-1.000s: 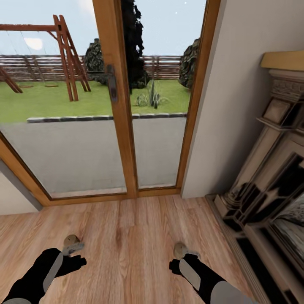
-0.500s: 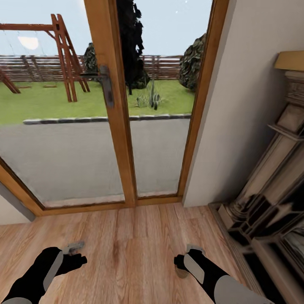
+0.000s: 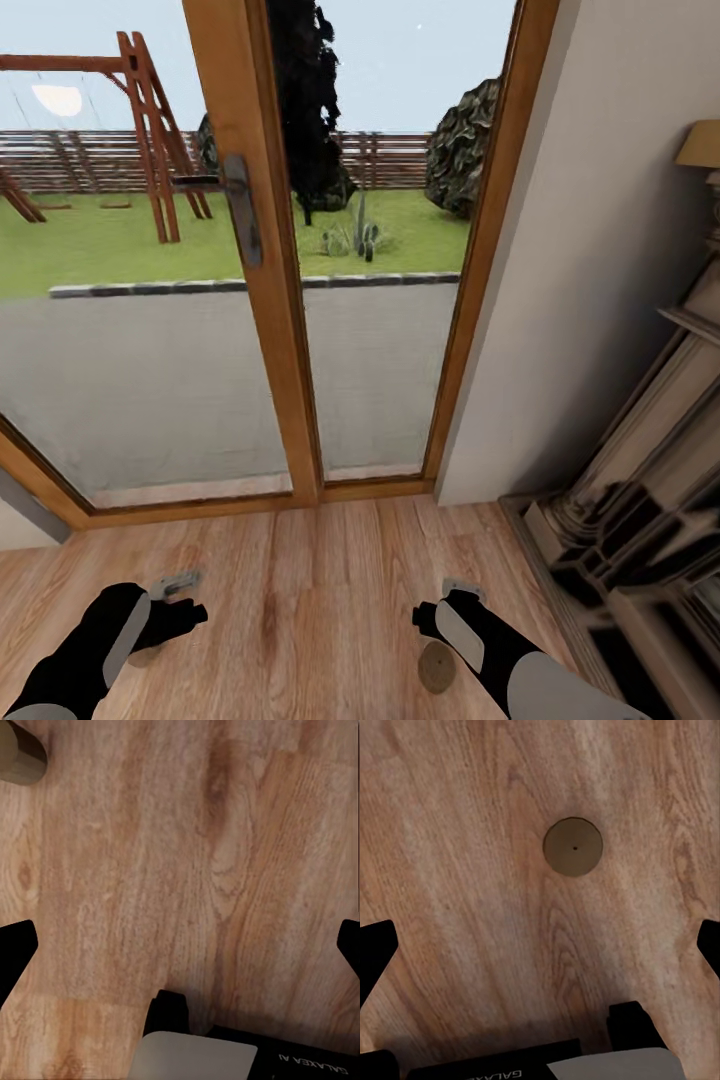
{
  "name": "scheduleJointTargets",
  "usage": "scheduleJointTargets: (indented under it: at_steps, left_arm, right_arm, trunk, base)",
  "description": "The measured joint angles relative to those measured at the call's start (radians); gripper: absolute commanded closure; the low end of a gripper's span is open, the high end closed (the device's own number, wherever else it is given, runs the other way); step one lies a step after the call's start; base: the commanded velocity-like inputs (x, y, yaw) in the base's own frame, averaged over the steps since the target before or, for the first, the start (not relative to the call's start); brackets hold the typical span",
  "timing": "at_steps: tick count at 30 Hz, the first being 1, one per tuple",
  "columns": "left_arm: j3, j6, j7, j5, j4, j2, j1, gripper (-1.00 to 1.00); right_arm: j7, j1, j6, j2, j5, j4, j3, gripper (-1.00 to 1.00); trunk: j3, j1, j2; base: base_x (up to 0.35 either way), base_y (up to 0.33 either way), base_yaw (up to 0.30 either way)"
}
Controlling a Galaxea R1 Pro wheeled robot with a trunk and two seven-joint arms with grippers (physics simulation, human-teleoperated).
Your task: Place each of the two pumpkins and all three candles from the living room inside a cabinet in the living room (use any cabinet), then make sure every cabinet is closed, and position the cauldron so it is next to a table in the living room.
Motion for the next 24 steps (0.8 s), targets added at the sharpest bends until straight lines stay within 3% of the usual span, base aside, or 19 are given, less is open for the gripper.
scheduleJointTargets:
  at_steps: [9, 24]
  left_arm:
    - [0.0, 0.037, -0.001, 0.029, -0.059, -0.001, 0.0, -1.0]
    - [0.002, 0.077, -0.001, 0.033, -0.07, -0.01, 0.0, -1.0]
  right_arm:
    - [0.0, 0.0, -0.006, -0.004, 0.0, -0.001, -0.001, -1.0]
    - [0.002, 0.003, -0.025, -0.014, 0.003, -0.002, -0.001, -1.0]
  trunk:
    - [-0.022, 0.027, -0.049]
    - [-0.069, 0.084, -0.154]
  base:
    - [0.003, 0.0, 0.0]
    - [0.0, 0.0, 0.0]
